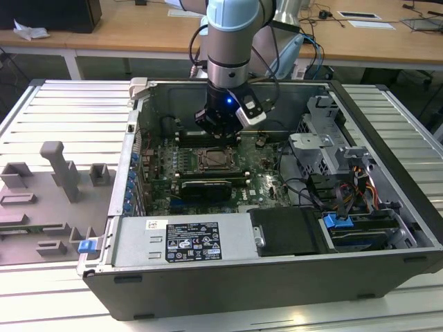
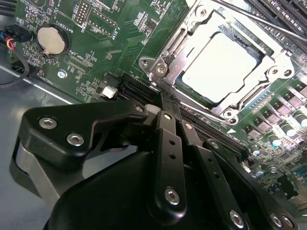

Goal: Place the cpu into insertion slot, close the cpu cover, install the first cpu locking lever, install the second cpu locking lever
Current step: 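Install the first cpu locking lever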

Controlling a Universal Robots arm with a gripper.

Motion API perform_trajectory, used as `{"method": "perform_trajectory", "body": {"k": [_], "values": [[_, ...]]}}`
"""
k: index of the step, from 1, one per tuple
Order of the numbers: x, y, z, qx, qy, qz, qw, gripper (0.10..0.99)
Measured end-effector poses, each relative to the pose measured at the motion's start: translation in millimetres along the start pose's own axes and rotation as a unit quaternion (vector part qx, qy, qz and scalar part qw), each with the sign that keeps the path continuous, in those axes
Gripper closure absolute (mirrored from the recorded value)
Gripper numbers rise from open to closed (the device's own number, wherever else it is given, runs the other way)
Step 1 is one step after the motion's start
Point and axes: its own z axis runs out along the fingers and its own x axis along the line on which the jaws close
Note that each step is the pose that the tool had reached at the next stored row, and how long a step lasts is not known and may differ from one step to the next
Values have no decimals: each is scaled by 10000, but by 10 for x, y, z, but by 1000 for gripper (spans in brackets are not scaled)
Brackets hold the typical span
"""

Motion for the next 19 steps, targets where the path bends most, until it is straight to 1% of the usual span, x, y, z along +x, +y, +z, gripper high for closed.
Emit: {"method": "perform_trajectory", "body": {"k": [1, 2, 3, 5, 8, 11, 12, 14, 19], "values": [[0, 0, 0, 3, 0, 0, 10000, 980], [1, -1, 9, 36, 3, -1, 10000, 980], [1, -2, 15, 55, 5, -2, 10000, 980], [1, -3, 25, 77, 6, -2, 10000, 980], [2, -4, 41, 90, 7, -3, 10000, 980], [3, -5, 45, 88, 6, -2, 10000, 980], [2, -3, 32, 83, 4, -2, 10000, 980], [-2, 6, -74, 84, 5, -2, 10000, 980], [-1, -25, -83, 86, 8, -2, 10000, 980]]}}
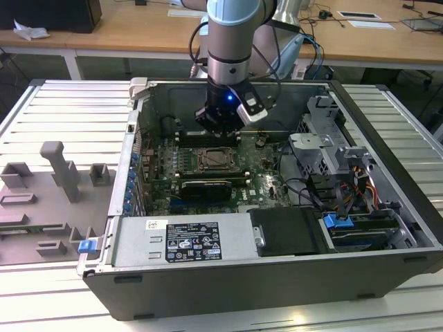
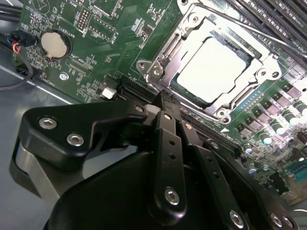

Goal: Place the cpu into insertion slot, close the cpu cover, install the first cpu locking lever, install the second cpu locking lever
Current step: 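Install the first cpu locking lever, then install the second cpu locking lever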

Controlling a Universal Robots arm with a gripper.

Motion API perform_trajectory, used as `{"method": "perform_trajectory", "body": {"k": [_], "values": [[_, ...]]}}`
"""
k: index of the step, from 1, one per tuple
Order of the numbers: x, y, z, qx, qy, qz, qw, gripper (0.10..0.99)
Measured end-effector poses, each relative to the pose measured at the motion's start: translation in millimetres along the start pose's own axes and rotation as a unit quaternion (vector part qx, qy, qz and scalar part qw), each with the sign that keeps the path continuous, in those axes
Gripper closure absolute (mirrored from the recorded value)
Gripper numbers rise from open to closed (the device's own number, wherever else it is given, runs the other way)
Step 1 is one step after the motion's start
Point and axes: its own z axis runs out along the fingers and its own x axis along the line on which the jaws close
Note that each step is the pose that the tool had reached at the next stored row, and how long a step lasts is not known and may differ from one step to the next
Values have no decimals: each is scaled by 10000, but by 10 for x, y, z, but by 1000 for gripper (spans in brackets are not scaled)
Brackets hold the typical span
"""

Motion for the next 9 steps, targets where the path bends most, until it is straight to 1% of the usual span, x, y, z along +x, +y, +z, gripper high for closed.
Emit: {"method": "perform_trajectory", "body": {"k": [9], "values": [[2, -40, -3, 0, 0, 0, 10000, 980]]}}
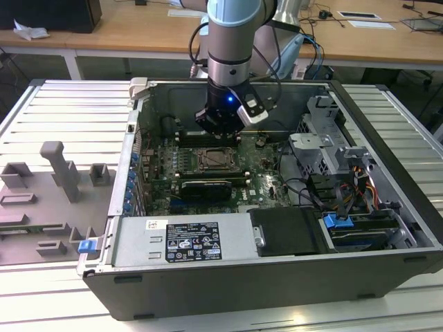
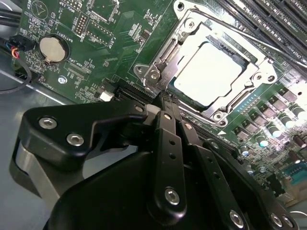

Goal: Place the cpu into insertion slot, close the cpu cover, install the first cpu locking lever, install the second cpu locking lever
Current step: 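Install the second cpu locking lever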

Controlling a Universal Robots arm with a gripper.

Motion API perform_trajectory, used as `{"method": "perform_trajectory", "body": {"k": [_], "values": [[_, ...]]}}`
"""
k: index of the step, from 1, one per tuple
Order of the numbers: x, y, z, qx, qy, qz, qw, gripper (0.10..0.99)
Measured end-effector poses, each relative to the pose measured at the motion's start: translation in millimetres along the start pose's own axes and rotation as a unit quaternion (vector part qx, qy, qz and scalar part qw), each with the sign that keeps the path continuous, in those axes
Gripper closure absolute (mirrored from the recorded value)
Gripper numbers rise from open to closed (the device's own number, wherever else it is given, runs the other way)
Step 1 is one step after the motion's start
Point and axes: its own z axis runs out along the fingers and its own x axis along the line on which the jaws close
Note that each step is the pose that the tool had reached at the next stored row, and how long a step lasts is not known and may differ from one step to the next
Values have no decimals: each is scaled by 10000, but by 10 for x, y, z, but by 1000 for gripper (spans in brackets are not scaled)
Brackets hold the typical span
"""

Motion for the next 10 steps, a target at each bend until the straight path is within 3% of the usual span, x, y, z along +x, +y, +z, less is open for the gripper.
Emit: {"method": "perform_trajectory", "body": {"k": [6, 8, 10], "values": [[5, -85, -6, 0, 0, 0, 10000, 980], [-2, -87, -237, 1, 0, 1, 10000, 980], [1, -130, -241, 0, -1, 1, 10000, 980]]}}
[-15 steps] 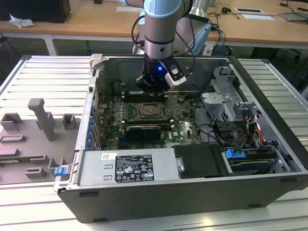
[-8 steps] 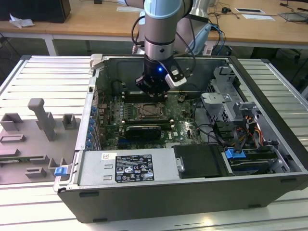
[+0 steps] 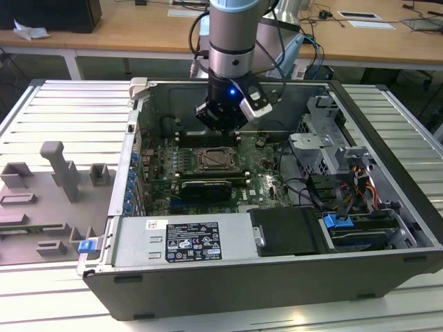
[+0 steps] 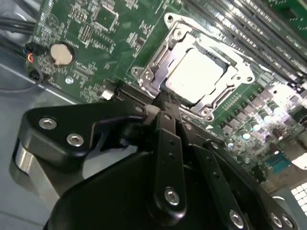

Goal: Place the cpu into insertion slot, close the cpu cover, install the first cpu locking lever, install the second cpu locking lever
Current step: 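Install the second cpu locking lever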

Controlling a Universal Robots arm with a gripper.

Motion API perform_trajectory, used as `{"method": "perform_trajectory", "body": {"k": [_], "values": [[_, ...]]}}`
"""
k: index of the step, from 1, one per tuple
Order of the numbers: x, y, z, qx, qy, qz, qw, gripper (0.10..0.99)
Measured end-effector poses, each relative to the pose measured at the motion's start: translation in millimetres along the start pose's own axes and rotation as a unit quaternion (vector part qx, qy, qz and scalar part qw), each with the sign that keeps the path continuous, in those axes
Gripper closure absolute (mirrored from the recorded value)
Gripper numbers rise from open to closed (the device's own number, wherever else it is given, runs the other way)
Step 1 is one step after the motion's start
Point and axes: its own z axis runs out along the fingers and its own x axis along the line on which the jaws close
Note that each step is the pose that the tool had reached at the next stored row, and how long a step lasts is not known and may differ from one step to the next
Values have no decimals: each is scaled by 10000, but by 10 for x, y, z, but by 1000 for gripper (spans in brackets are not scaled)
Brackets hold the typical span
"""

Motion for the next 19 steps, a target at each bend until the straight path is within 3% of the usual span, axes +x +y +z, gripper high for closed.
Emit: {"method": "perform_trajectory", "body": {"k": [3, 8, 11, 12, 13, 14, 17, 19], "values": [[5, -91, -6, 1, 0, 0, 10000, 980], [19, -355, -19, 0, 0, 0, 10000, 980], [24, -440, -24, -5, 6, 1, 10000, 980], [26, -464, -25, -25, 16, 2, 10000, 980], [27, -491, -25, -95, 33, 5, 9999, 980], [28, -511, -24, -130, 38, 7, 9999, 980], [36, -629, -29, -137, 40, 7, 9999, 980], [52, -654, -31, -137, 39, 7, 9999, 980]]}}
